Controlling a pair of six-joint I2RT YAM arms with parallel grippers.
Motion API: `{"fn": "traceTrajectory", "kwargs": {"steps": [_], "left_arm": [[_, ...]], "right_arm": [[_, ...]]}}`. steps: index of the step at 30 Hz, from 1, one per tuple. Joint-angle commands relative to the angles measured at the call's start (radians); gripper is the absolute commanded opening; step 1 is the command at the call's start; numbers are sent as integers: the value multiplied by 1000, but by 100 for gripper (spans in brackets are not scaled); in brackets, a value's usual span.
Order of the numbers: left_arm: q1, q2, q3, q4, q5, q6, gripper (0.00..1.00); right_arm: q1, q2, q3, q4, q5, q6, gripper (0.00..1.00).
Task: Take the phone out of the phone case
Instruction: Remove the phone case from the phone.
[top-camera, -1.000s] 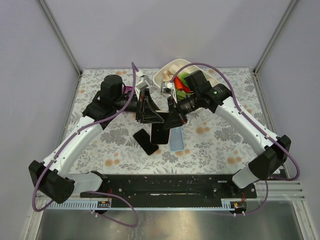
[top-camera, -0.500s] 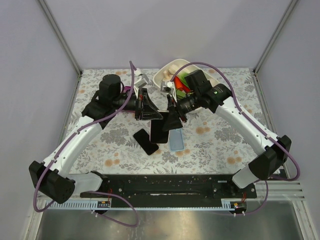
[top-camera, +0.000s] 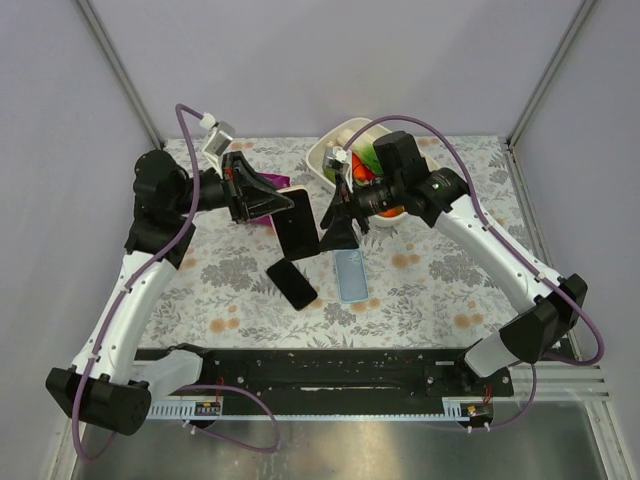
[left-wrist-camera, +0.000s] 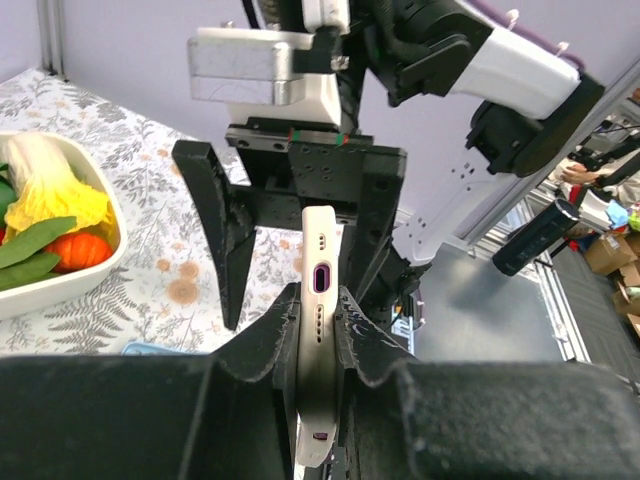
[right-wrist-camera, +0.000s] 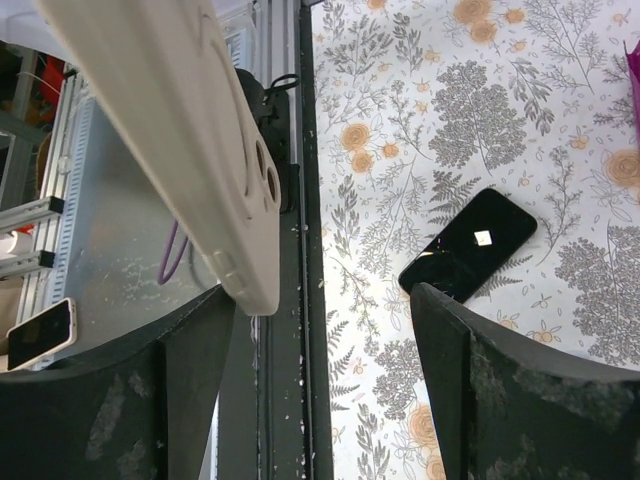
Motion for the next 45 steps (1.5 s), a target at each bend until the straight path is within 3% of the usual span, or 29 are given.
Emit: {"fn": "traceTrajectory", "kwargs": {"steps": [1, 20, 26, 32, 40, 45], "left_arm": [[5, -22, 29, 178, 20, -147, 0], [7, -7, 9, 245, -21, -193, 0], [7, -12, -11, 257, -26, -204, 0], [13, -18, -20, 287, -46, -251, 0], [63, -29, -72, 386, -89, -391, 0], [94, -16, -120, 421, -109, -475, 0]], "right_arm": [[-4, -5, 27, 61, -61, 31, 79], [-5, -44, -51, 75, -130, -25, 53], [-4, -50, -59, 81, -151, -32, 30], [-5, -99, -91, 92, -186, -83, 0], [-2, -189, -120, 57, -280, -190, 0], [30, -218, -56, -100, -285, -328, 0]]}}
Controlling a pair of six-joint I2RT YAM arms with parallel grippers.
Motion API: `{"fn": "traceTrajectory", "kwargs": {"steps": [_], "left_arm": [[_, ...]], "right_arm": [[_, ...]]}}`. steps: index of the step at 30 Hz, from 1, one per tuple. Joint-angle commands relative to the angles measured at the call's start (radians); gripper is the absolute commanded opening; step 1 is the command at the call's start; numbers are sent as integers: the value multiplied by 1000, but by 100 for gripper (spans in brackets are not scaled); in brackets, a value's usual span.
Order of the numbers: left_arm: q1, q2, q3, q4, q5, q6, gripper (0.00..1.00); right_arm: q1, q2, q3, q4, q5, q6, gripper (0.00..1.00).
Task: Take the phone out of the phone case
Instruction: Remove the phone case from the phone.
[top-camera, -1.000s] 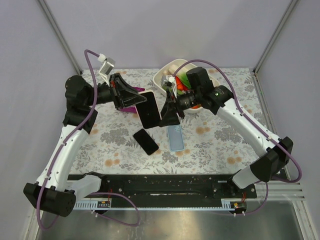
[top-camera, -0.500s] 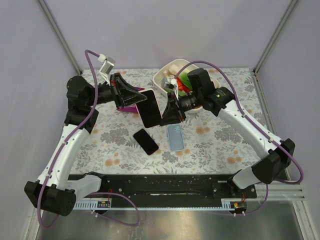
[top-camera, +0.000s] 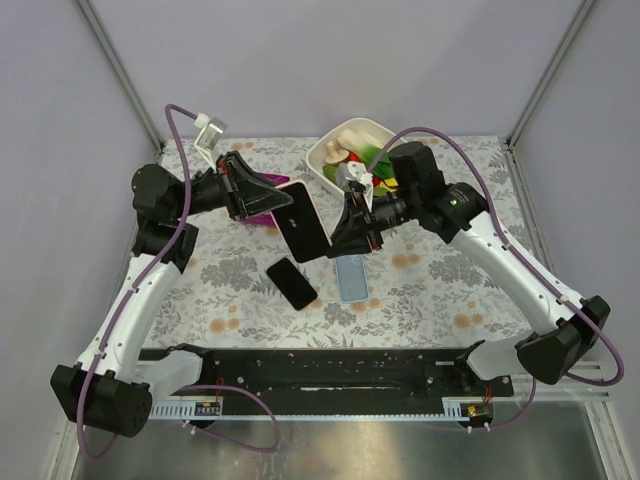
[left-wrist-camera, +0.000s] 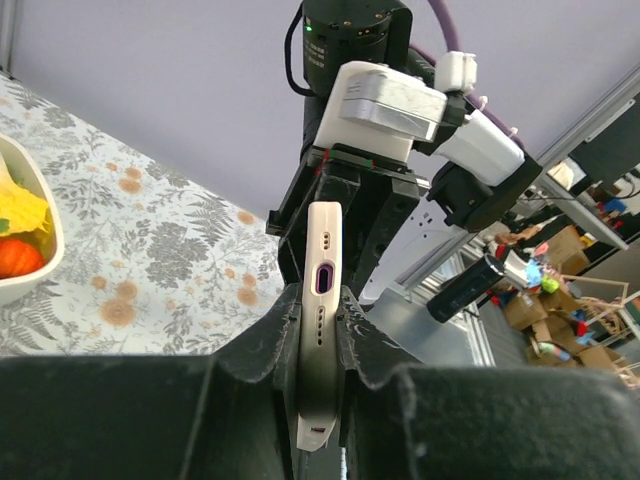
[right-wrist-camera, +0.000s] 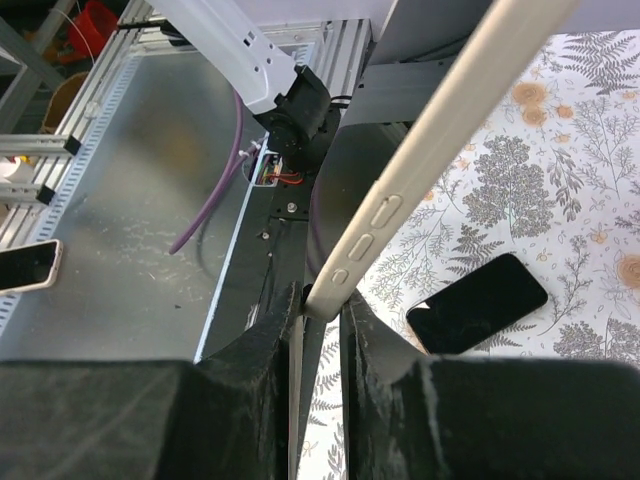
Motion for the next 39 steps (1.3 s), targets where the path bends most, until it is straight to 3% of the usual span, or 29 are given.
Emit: {"fn": "traceTrajectory", "kwargs": {"steps": [1, 13, 20, 21, 26, 30, 33, 39], "left_arm": [[70, -2, -27, 90, -85, -97, 0], [72, -25, -51, -62, -148, -16, 0], [70, -37, -71, -82, -163, 1, 0], [70, -37, -62, -88, -157, 7, 0], [70, -42, -10, -91, -96, 43, 0], [70, -57, 19, -70, -22, 63, 0], [70, -65, 27, -36, 17, 53, 0], [69, -74, 62, -57, 57, 93, 0]], "right_arm": [[33, -88, 74, -193, -101, -185, 0], [126, -82, 206, -442, -125, -372, 0], [137, -74, 223, -415, -87, -319, 0], [136, -79, 202, -372, -57, -276, 2], [128, -90, 74, -104, 240, 9, 41], [117, -62, 66, -39, 356, 94, 68], [111, -29, 94, -48, 344, 134, 77], [103, 22, 117, -43, 330, 183, 78]]}}
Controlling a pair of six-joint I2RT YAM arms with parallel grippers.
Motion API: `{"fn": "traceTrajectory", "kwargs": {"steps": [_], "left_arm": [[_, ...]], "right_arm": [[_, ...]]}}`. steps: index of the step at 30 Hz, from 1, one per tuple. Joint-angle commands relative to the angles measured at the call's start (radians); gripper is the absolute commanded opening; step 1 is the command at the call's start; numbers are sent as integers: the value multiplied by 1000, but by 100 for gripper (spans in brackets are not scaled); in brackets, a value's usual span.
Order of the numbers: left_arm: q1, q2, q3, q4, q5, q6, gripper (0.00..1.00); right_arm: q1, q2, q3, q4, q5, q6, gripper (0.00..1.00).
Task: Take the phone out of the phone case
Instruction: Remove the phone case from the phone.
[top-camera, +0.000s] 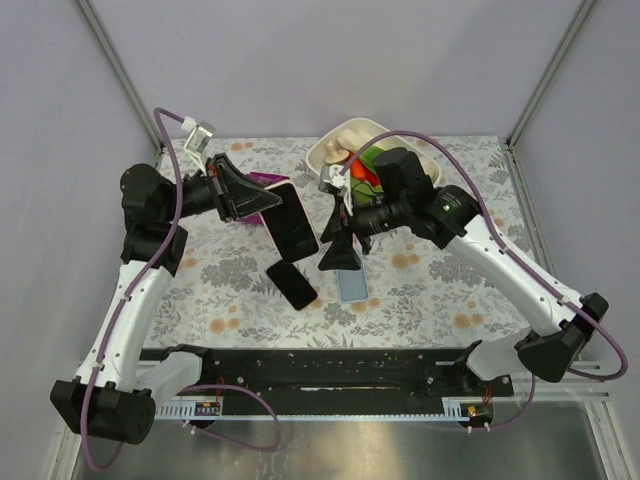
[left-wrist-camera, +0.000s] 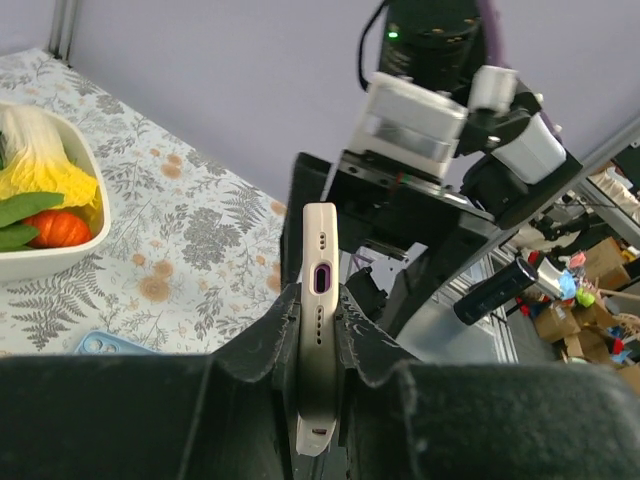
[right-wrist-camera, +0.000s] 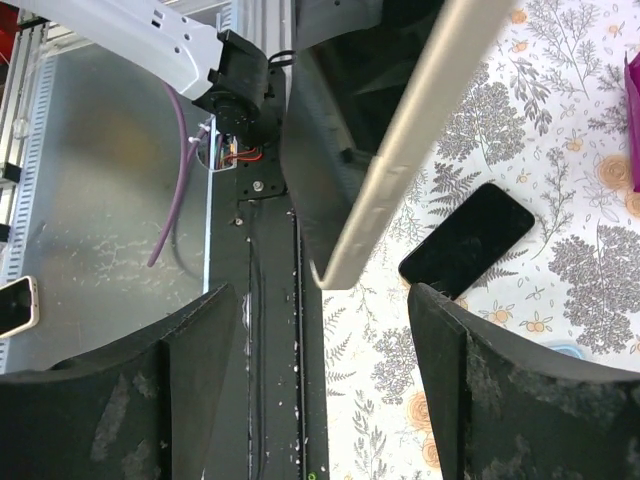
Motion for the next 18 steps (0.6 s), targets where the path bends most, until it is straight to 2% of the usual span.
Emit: {"fn": "traceTrajectory", "kwargs": {"steps": [1, 7, 11, 13, 14, 18], "left_arm": [[-3, -36, 78, 68, 49, 35, 0], [-19, -34, 95, 30, 58, 77, 0], [-22, -37, 96, -1, 55, 106, 0], [-23, -36, 95, -1, 54, 106, 0], [-23, -36, 98, -1, 52, 106, 0], [-22, -33, 105, 2, 46, 95, 0]], "right_arm": [[-10, 28, 55, 43, -2, 73, 78], [-8, 69, 64, 64, -78, 107, 69], [-8, 82, 69, 66, -111, 106, 56], [-10, 85, 66, 64, -124, 101, 44], [-12, 86, 63, 68, -129, 96, 41], [-10, 75, 43, 71, -163, 79, 14]]}}
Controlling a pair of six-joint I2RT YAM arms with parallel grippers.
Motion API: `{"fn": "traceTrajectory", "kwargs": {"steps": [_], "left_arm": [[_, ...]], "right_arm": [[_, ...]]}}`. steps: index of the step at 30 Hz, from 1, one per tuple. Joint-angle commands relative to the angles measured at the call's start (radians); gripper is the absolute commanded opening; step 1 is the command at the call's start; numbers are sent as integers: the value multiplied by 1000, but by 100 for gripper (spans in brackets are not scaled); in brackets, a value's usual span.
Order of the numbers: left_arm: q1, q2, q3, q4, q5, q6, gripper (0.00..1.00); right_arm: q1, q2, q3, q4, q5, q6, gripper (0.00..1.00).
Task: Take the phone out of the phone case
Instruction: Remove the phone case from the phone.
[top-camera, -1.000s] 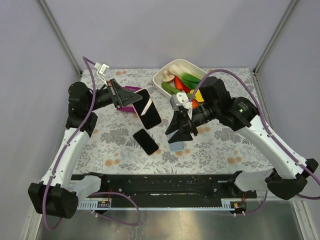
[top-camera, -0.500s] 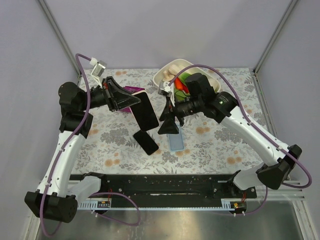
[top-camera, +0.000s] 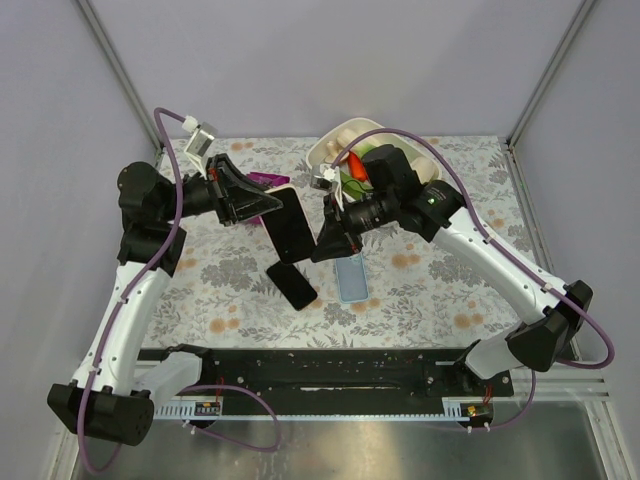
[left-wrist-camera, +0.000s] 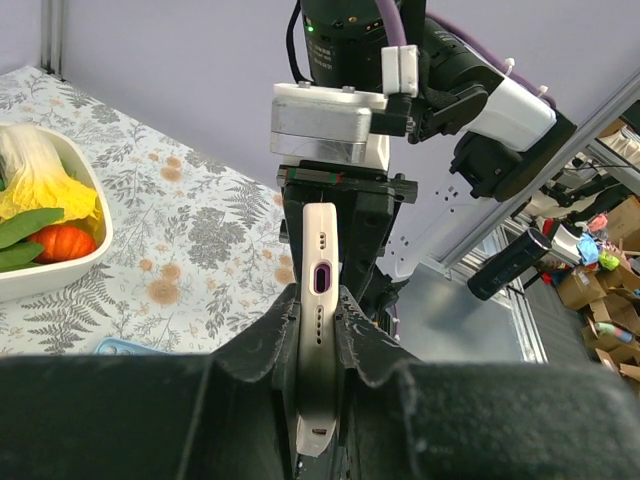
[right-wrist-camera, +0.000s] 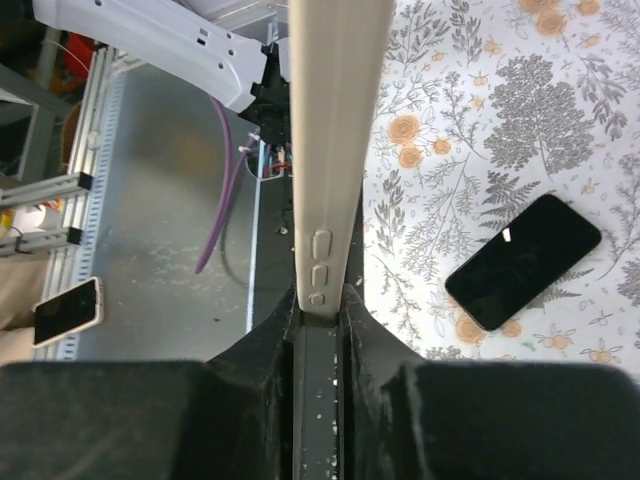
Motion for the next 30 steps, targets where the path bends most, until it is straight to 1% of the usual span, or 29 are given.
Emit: {"fn": "traceTrajectory", "kwargs": {"steps": [1, 2, 3, 7, 11, 13, 19, 22, 30], "left_arm": [[-4, -18, 58, 51, -5, -7, 0], [-4, -18, 60, 54, -11, -17, 0], [-3, -17, 56, 65, -22, -31, 0], [8, -6, 43, 97, -72, -89, 0], [16, 5, 37, 71, -126, -112, 0], [20, 5, 26, 62, -149, -120, 0], [28, 12, -5, -30, -227, -110, 0], [33, 13, -5, -93, -264, -90, 0], [34, 19, 12, -214, -341, -42, 0]], "right_arm": [[-5, -13, 15, 39, -69, -20, 7], [-7, -20, 7, 39, -85, -31, 1], [-5, -27, 2, 40, -98, -42, 0], [-4, -72, -10, 8, -146, -144, 0], [-2, -110, -1, -67, -178, -278, 0], [4, -122, 10, -96, -184, -316, 0], [50, -118, 136, -326, -189, -523, 0], [76, -113, 183, -389, -177, -567, 0], [142, -109, 219, -461, -184, -614, 0]]}}
